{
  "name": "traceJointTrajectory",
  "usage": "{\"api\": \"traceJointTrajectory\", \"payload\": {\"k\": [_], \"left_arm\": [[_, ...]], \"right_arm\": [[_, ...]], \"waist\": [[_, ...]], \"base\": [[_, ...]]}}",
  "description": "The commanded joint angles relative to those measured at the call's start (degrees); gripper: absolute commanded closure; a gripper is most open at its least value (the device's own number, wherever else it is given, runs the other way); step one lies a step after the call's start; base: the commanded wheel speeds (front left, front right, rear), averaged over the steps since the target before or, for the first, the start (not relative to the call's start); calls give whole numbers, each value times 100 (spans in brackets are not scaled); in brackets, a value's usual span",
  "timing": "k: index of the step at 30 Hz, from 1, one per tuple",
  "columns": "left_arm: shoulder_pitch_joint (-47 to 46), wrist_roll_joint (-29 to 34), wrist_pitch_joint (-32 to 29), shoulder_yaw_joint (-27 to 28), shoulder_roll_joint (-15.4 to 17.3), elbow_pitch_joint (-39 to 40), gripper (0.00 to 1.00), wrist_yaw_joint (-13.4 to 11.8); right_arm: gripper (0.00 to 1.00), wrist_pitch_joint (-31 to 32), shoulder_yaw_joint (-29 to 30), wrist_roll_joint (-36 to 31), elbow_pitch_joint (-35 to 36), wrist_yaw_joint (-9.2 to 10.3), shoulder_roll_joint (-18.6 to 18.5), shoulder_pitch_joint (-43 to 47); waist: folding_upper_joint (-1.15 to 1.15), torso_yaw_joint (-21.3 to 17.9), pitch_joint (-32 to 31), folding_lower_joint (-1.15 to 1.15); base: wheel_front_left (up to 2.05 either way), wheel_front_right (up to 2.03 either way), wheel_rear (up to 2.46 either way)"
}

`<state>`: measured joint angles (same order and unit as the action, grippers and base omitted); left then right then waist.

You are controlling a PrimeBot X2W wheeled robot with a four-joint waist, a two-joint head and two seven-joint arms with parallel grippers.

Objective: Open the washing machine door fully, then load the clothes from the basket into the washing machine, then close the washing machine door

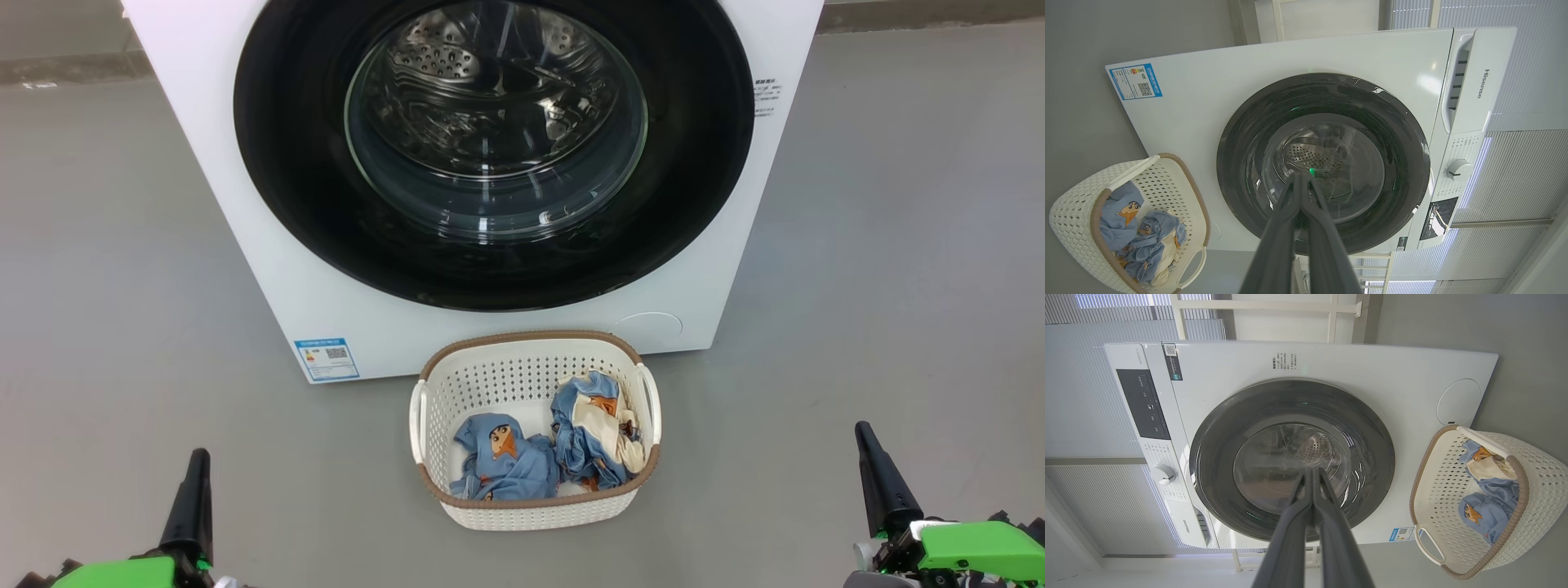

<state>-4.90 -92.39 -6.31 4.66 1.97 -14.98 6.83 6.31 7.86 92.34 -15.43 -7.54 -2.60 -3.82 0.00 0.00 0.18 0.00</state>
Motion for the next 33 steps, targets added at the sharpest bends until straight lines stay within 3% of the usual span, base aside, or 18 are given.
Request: {"api": "traceJointTrajectory", "payload": {"k": [1,4,5,14,19,33], "left_arm": [[-129,24,-19,188,91,95,100,66],[-129,24,-19,188,91,95,100,66],[3,-1,2,-3,-3,-16,0,-3],[85,16,83,-98,-78,-137,0,-2],[54,34,174,-169,-69,-77,0,1],[-27,161,393,-338,-14,60,0,9]], "right_arm": [[100,17,-135,-16,141,5,-28,-236],[100,17,-135,-16,141,5,-28,-236],[0,-2,0,-1,-19,-1,2,4],[0,-43,1,-30,-165,-1,38,121],[0,-88,-3,-59,-86,0,21,109],[0,-235,-64,-226,59,0,-62,76]], "waist": [[0,0,0,0],[0,0,0,0],[0,0,0,0],[0,0,-7,12],[0,-1,6,1],[0,-1,18,0]], "base": [[0,0,0],[0,0,0],[0,0,0],[0,0,0],[0,0,0],[0,0,0]]}}
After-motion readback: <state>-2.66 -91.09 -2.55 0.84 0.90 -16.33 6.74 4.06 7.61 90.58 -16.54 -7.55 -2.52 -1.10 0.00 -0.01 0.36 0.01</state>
